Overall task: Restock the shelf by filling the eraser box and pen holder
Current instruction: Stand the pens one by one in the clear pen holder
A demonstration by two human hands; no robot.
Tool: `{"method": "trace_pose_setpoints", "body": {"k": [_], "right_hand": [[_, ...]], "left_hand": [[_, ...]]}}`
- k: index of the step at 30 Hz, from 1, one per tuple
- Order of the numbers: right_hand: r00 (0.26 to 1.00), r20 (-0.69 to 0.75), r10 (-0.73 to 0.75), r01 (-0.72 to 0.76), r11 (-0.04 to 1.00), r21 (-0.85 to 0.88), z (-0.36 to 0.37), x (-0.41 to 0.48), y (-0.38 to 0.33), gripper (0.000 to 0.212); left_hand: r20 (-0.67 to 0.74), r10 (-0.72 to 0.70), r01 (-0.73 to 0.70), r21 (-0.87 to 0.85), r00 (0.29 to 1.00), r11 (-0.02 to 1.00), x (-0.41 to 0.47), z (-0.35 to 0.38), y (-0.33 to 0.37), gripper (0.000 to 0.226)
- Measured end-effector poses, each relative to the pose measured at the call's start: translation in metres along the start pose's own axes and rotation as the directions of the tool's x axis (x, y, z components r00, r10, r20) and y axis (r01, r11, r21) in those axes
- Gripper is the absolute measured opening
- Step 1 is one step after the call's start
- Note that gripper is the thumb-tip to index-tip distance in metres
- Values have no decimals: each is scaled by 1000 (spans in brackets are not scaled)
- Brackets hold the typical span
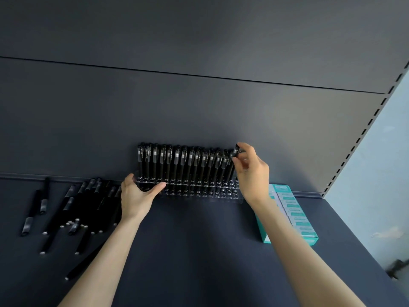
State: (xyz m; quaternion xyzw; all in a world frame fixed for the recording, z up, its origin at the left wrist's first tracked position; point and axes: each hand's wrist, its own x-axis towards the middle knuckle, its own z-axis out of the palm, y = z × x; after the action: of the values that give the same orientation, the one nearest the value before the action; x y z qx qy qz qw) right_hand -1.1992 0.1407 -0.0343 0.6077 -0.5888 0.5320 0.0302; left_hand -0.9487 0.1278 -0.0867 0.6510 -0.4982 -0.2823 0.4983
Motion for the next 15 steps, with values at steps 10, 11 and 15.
{"method": "trace_pose_setpoints", "body": {"k": [10,11,15], "right_hand": [[997,63,37,-27,990,-139,6,-10,11,29],[997,68,42,-33,990,-136,5,-10,10,30],[998,37,42,-40,998,-54,-1,-17,-1,26]], "left_hand": [[31,-34,32,52,999,998,1,-4,2,98],[45,-44,41,63,998,997,1,-5,3,101],[62,-47,39,134,997,990,-6,-13,11,102]]}}
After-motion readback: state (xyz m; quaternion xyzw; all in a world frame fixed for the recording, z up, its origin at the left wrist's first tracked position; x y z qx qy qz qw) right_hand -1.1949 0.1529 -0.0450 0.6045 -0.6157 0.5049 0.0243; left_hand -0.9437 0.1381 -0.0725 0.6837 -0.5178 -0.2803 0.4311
